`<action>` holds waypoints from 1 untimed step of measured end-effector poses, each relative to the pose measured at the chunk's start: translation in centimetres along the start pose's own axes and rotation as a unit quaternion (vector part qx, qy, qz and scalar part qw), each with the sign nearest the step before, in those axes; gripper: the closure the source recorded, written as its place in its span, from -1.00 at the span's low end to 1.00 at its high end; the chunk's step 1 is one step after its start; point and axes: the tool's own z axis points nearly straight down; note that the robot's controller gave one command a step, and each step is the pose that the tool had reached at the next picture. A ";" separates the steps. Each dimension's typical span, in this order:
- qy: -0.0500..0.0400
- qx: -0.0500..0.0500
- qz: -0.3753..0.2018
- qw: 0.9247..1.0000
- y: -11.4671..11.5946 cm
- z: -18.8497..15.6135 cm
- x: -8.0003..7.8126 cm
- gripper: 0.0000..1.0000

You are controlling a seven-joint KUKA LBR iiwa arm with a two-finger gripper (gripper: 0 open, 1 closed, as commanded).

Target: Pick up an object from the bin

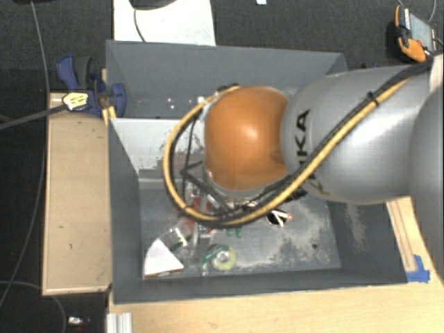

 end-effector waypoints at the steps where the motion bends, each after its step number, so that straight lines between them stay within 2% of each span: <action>1: -0.004 -0.001 0.004 1.000 -0.1 -0.5 -0.2 -1.00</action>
Offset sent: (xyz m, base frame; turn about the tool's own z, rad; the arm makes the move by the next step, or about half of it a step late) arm -0.0149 0.0374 -0.1336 0.1703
